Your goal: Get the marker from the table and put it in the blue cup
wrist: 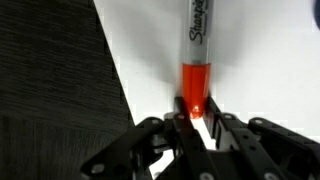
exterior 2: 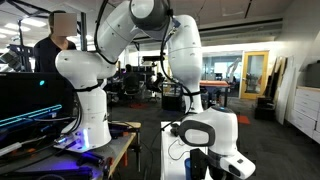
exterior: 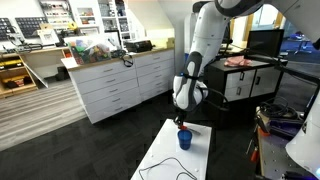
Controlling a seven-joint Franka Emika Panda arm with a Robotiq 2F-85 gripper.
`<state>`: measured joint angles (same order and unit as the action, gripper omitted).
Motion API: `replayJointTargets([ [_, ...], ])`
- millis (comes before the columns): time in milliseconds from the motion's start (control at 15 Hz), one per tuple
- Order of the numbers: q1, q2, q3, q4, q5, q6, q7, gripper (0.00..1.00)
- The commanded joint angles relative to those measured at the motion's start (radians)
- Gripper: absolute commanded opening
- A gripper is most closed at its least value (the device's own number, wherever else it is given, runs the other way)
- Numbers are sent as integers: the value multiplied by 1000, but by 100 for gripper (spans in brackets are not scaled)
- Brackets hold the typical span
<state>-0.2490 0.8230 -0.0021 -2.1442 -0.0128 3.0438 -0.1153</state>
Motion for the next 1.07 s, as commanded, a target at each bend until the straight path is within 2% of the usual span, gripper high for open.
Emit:
replayJointTargets([
  [0, 4, -59, 6, -38, 9, 0, 13, 7],
  [533, 47, -198, -35, -83, -4, 15, 17, 7],
  [1000, 143, -323, -124, -144, -26, 82, 31, 7],
])
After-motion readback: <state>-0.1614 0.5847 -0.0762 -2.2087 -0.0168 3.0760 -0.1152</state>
